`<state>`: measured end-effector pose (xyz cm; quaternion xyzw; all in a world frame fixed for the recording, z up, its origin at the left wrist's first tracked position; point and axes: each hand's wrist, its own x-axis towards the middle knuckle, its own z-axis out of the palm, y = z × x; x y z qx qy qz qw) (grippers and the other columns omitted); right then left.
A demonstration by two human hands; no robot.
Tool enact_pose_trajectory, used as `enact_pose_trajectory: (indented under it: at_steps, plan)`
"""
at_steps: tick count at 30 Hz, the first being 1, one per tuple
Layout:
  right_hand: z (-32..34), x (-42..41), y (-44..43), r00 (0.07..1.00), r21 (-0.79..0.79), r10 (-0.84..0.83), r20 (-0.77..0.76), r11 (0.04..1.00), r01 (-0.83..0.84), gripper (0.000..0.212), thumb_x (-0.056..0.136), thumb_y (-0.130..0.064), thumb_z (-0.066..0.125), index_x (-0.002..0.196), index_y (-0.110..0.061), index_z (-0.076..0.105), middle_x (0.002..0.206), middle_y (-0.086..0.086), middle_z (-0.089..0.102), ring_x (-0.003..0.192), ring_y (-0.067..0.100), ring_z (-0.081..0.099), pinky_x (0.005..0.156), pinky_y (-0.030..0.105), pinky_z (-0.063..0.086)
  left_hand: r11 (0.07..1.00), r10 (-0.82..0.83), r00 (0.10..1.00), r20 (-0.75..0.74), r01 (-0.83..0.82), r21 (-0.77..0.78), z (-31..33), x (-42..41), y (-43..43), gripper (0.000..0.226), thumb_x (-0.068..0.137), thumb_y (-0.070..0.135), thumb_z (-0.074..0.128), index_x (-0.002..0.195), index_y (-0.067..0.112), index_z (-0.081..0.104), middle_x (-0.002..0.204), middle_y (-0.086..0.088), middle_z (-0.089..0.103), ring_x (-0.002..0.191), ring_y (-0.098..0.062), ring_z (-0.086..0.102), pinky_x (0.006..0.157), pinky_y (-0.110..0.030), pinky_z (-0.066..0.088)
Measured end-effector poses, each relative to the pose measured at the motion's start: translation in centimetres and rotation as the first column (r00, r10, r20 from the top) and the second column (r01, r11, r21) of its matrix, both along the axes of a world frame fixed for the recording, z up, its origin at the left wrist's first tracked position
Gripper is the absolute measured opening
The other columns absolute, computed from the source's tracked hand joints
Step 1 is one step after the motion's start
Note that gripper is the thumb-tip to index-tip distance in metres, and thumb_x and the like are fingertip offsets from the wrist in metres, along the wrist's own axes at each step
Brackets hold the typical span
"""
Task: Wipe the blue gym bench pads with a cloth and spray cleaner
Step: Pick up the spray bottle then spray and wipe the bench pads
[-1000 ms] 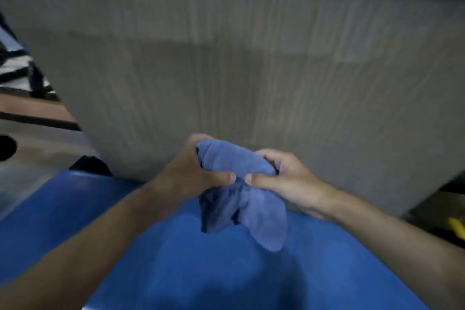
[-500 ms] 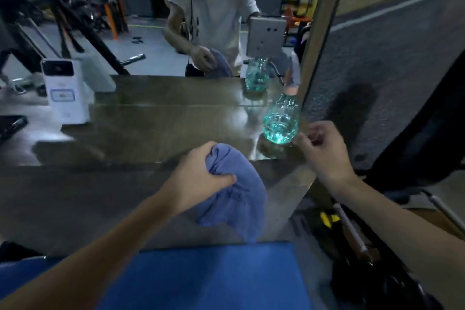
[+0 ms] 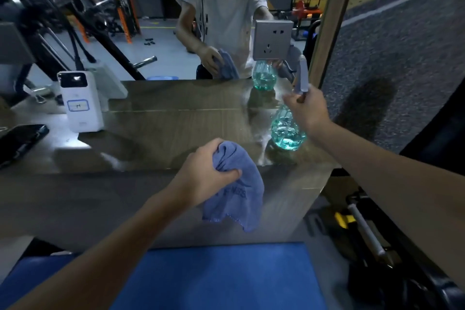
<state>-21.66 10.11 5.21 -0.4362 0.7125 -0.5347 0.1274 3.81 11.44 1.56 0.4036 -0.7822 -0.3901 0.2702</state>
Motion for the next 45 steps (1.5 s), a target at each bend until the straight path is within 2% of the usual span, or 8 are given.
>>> enact_pose_trajectory:
  at_steps: [7, 11, 16, 24, 31, 36, 41, 45]
  plan:
    - [-0.2, 5.7, 7.9, 0.991, -0.076, 0.004, -0.130, 0.997, -0.014, 0.024, 0.098, -0.035, 0.056, 0.093, -0.014, 0.044, 0.069, -0.002, 0.043, 0.059, 0.011, 0.041, 0.056, 0.029, 0.035, 0.966, -0.123, 0.983, 0.135, 0.150, -0.209, 0.7, 6.8, 2.6, 0.063, 0.085, 0.016, 0.068, 0.136, 0.040, 0.041, 0.093, 0.017, 0.056, 0.081, -0.005, 0.059, 0.061, -0.019, 0.042]
    - [-1.9, 10.6, 14.2, 0.964, -0.099, -0.104, -0.245, 0.992, 0.081, 0.027, 0.090, -0.042, 0.055, 0.074, -0.028, 0.038, 0.078, 0.001, 0.039, 0.073, 0.019, 0.044, 0.065, 0.037, 0.037, 0.927, -0.233, 0.957, 0.171, 0.272, -0.260, -0.5, 9.9, 4.6, 0.051, 0.084, 0.014, 0.065, 0.126, 0.037, 0.048, 0.100, 0.006, 0.059, 0.090, -0.013, 0.059, 0.076, -0.030, 0.049]
    - [-7.8, 14.5, 20.4, 0.984, 0.002, -0.159, 0.078, 0.987, 0.160, 0.033, 0.080, -0.007, 0.056, 0.061, -0.022, 0.035, 0.061, -0.002, 0.039, 0.056, 0.007, 0.035, 0.055, 0.028, 0.032, 0.903, -0.336, 0.910, 0.242, 0.384, -0.194, -5.7, 9.1, 5.5, 0.034, 0.076, 0.022, 0.059, 0.106, 0.036, 0.052, 0.088, 0.004, 0.059, 0.083, -0.023, 0.061, 0.074, -0.051, 0.052]
    - [-24.1, 15.1, 22.7, 0.944, 0.288, -0.265, 0.199, 0.936, 0.202, 0.031, 0.067, -0.031, 0.060, 0.094, -0.028, 0.045, 0.066, -0.003, 0.058, 0.061, 0.029, 0.056, 0.061, 0.051, 0.051, 0.843, -0.436, 0.795, 0.421, 0.524, -0.117, -21.1, 4.9, 4.6, 0.037, 0.070, 0.014, 0.053, 0.088, 0.044, 0.042, 0.078, 0.003, 0.046, 0.073, -0.031, 0.055, 0.063, -0.050, 0.049]
    - [-39.0, 12.3, 23.0, 0.931, 0.488, -0.333, 0.149, 0.843, 0.224, 0.044, 0.063, -0.038, 0.051, 0.107, -0.041, 0.045, 0.090, -0.008, 0.064, 0.075, 0.022, 0.056, 0.071, 0.042, 0.050, 0.740, -0.203, 0.678, 0.706, 0.579, -0.343, -35.3, -0.9, 3.0, 0.057, 0.069, 0.016, 0.078, 0.119, 0.032, 0.055, 0.098, -0.001, 0.056, 0.078, -0.031, 0.063, 0.061, -0.039, 0.049]
    - [-47.2, 11.5, 24.6, 0.910, 0.527, -0.366, 0.192, 0.821, 0.219, 0.038, 0.067, -0.029, 0.055, 0.105, -0.036, 0.050, 0.081, -0.006, 0.062, 0.064, 0.019, 0.051, 0.065, 0.041, 0.049, 0.779, -0.336, 0.373, 0.865, 0.626, 0.033, -48.9, -2.3, 4.8, 0.068, 0.087, 0.047, 0.058, 0.148, 0.037, 0.028, 0.145, -0.001, 0.033, 0.129, -0.032, 0.039, 0.101, -0.046, 0.035]
    - [-52.3, 11.1, 26.3, 0.849, 0.590, -0.454, 0.269, 0.775, 0.228, 0.023, 0.077, -0.016, 0.060, 0.099, -0.022, 0.057, 0.080, 0.000, 0.066, 0.063, 0.025, 0.057, 0.064, 0.042, 0.053, 0.888, -0.146, 0.670, 0.728, 0.413, -0.202, -54.7, -4.7, 6.1, 0.064, 0.071, 0.072, 0.054, 0.130, 0.047, 0.050, 0.139, -0.009, 0.036, 0.130, -0.038, 0.037, 0.104, -0.063, 0.031]
    - [-54.4, 11.0, 26.2, 0.781, 0.628, -0.546, 0.303, 0.731, 0.267, 0.010, 0.077, -0.020, 0.061, 0.084, -0.014, 0.060, 0.072, 0.003, 0.065, 0.065, 0.029, 0.062, 0.066, 0.039, 0.057, 0.840, -0.221, 0.552, 0.804, 0.527, -0.131, -57.6, -4.1, 5.0, 0.089, 0.072, 0.085, 0.035, 0.152, 0.052, 0.019, 0.165, -0.005, 0.005, 0.150, -0.037, 0.009, 0.112, -0.061, 0.022]
